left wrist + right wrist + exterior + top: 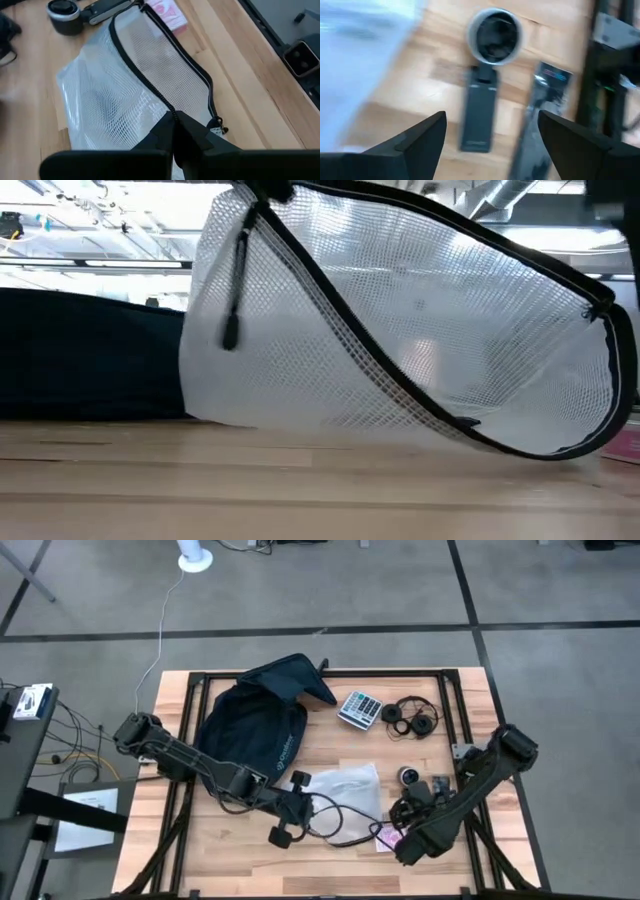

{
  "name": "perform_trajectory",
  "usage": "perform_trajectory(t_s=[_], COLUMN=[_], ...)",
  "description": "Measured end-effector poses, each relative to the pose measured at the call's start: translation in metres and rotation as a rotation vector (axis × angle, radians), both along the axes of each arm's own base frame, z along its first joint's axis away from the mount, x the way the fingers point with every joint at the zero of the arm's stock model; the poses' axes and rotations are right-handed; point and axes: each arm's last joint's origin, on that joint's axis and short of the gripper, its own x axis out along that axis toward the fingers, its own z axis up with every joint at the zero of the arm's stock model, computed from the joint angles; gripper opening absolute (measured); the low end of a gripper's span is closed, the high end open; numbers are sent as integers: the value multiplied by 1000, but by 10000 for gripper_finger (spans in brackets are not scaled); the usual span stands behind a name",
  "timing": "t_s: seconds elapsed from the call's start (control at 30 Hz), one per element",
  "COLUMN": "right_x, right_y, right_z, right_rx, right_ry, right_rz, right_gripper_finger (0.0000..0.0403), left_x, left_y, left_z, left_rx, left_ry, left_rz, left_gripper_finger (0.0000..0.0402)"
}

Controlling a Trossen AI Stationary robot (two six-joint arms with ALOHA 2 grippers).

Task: Unpack backpack
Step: Remove the black pen from the white zip bag

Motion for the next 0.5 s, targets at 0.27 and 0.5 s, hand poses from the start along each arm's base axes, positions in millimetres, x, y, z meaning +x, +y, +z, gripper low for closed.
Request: perform_trajectory(t_s=[0.27, 0.5], right_x=[18, 43], right_y=[11, 20], right_z=[19, 20], right_rx=[65, 145], right_ry=[-167, -301], right_rz=[262, 467], right_gripper_finger=[306, 306], left_x=[7, 11], left_y=[18, 29], left_z=[0, 1], left_rx=[-66, -76], left_ry=[-8, -30], left_rz=[187, 289], left_gripper_finger=[0, 0])
